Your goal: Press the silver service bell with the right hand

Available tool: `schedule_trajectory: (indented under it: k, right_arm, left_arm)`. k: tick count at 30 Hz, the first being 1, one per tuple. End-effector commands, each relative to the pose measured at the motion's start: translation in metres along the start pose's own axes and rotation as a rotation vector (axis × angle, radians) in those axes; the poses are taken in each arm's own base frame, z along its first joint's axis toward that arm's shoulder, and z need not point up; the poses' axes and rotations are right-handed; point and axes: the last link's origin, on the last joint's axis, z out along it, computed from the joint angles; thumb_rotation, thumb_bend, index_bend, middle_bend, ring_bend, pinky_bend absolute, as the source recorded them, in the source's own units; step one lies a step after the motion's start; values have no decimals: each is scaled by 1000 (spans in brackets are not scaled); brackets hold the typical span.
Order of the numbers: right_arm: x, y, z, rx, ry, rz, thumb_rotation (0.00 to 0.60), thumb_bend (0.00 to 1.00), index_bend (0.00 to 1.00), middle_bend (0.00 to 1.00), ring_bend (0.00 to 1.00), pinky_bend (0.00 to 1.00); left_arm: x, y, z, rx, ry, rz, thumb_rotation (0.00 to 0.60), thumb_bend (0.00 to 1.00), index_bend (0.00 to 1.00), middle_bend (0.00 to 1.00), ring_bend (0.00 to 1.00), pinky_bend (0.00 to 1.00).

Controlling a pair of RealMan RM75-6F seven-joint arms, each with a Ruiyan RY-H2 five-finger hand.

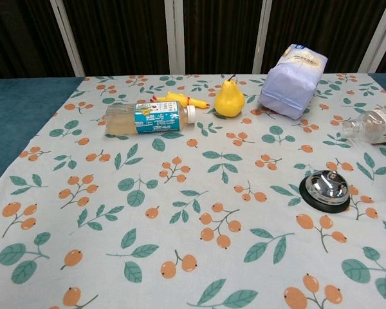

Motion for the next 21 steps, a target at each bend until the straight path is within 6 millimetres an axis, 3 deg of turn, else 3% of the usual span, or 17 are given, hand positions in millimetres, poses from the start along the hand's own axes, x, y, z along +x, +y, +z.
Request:
schedule_trajectory:
  k: [1,13,21]
  right_arm:
    - [-1,-1,0,5,-2,-3,600,444,0,0,0,0]
    - [-10,-18,6,69,-38,-13,600,450,0,0,0,0]
    - [-22,-39,21,135,-95,-28,600,814,0,0,0,0]
  left_arm:
    - [0,0,0,1,1,-1,600,53,0,0,0,0]
    - [2,0,0,0,10,-5,600,53,0,0,0,0]
    - [2,1,0,1,10,-6,600,53,0,0,0,0]
